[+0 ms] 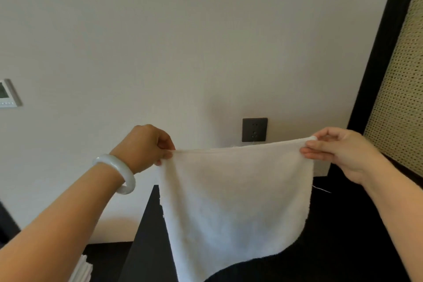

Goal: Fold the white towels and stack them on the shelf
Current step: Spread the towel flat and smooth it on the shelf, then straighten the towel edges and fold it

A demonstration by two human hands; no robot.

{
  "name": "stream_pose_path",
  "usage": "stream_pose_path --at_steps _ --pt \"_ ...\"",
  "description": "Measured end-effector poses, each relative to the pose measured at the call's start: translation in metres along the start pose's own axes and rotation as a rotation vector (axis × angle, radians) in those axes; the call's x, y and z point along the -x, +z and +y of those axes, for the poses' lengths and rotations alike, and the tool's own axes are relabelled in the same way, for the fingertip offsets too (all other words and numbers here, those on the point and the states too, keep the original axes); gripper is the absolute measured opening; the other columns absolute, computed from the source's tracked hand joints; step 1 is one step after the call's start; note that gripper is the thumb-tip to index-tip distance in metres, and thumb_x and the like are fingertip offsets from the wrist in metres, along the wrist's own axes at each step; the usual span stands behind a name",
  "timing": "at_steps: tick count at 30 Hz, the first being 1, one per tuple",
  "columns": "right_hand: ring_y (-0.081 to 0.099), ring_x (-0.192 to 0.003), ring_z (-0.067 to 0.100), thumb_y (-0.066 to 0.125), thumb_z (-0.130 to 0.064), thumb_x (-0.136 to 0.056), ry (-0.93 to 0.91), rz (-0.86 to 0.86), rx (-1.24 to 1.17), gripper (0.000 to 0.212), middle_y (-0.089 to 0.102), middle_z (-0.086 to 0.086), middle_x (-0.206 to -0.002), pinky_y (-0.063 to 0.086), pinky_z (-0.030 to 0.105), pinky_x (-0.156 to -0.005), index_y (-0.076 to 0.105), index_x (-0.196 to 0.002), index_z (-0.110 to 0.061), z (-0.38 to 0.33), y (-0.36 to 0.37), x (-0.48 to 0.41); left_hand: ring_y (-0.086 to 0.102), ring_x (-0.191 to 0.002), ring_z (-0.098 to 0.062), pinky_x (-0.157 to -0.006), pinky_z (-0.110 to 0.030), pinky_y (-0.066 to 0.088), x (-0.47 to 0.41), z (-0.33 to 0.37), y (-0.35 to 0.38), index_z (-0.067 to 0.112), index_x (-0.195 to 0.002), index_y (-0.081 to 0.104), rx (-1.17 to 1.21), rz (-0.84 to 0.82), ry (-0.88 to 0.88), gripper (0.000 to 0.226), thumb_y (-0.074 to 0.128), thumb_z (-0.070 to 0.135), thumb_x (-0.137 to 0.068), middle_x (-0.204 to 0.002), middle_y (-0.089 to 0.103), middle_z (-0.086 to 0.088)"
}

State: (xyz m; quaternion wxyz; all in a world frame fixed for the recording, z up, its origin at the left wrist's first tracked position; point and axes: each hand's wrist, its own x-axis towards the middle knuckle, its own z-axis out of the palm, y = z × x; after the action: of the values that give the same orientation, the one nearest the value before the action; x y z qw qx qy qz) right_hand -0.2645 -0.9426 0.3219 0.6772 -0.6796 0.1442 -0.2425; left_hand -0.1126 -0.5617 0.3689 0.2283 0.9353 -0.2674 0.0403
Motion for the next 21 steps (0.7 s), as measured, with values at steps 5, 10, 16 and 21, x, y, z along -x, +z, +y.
stream_pose_path --at_steps 5,10,16,21 --pt "0.075 -0.077 0.022 0.076 -0.003 -0.068 -0.009 0.060 -0.020 0.023 0.070 0.017 -0.091 0.061 0.025 -0.071 0.062 -0.085 -0.008 0.013 0.014 -0.018 0.067 -0.067 -0.012 -0.071 -0.023 0.053 -0.023 0.008 0.004 0.020 -0.079 0.069 -0.069 0.117 0.017 0.015 0.067 0.007 -0.086 -0.082 0.071 0.001" --pt "0.075 -0.078 0.019 0.074 -0.005 -0.080 -0.255 0.064 -0.058 0.014 0.076 0.006 -0.077 0.060 0.027 -0.079 0.064 -0.086 -0.012 -0.020 0.019 -0.004 0.062 -0.080 -0.023 -0.075 -0.039 0.053 -0.008 0.019 -0.025 0.021 -0.082 0.069 -0.104 0.435 0.091 0.014 0.061 0.010 -0.086 -0.083 0.068 -0.002" --pt "0.072 -0.094 0.009 0.075 -0.057 -0.061 -0.174 0.060 0.232 0.040 0.075 -0.006 -0.100 0.059 0.039 -0.082 0.074 -0.093 -0.033 0.037 0.014 0.089 0.062 -0.070 -0.033 -0.060 -0.043 0.052 0.089 -0.019 0.041 0.015 -0.083 0.068 -0.139 0.483 0.202 0.011 0.058 0.013 -0.087 -0.080 0.064 -0.003" --pt "0.070 -0.084 0.008 0.071 -0.030 -0.086 0.115 0.143 0.479 0.004 0.072 -0.015 -0.085 0.051 0.031 -0.078 0.072 -0.082 -0.030 0.169 0.028 0.158 0.064 -0.096 -0.012 -0.081 -0.024 0.054 0.175 -0.073 0.159 0.025 -0.123 0.056 -0.209 -0.077 0.047 0.027 0.058 0.022 -0.096 -0.131 0.049 0.010"
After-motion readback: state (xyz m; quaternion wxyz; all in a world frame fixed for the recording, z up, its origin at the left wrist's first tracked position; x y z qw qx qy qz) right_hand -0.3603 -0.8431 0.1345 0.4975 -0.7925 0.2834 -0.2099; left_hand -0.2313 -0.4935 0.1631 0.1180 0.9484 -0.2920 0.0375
